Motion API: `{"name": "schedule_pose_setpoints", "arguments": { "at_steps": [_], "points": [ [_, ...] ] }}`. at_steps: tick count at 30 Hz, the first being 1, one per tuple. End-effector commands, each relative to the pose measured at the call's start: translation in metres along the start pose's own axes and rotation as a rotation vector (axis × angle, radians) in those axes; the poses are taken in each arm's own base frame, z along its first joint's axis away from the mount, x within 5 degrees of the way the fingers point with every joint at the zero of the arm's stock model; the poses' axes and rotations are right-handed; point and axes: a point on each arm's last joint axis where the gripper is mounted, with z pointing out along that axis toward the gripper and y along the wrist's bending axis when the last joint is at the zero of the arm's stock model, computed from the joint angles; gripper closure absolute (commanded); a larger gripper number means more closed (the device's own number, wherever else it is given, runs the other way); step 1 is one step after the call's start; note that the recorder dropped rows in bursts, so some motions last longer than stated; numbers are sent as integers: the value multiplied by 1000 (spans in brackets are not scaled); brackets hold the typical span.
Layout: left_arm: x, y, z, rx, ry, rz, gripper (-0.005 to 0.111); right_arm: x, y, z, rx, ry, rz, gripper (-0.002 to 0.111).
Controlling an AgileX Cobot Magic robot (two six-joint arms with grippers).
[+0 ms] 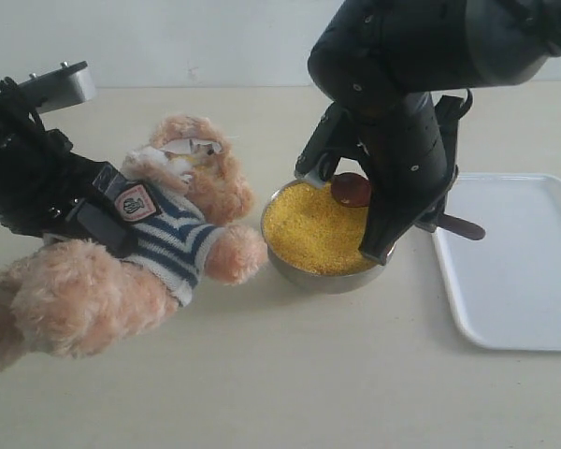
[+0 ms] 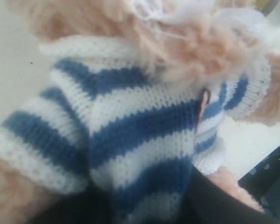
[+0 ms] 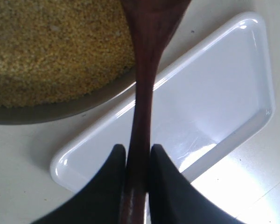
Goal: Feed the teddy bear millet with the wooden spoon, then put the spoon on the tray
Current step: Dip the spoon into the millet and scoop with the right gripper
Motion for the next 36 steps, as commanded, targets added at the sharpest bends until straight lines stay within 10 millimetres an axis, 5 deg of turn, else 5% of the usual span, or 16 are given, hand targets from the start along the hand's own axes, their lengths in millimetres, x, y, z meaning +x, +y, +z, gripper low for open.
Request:
{"name": "schedule_pose_setpoints", "arguments": {
  "at_steps": [1,14,36],
  "points": [
    [-1,-2,-5,2,-22,-5,103,1,-1,0,4,3,6,109],
    [-1,-2,-5,2,-22,-5,103,-10,22,-3,26,-3,-70,109],
    [-2,-2,-5,-1,-29,-1,103,-10,28,-1,-25,1,-48,109]
  ]
}}
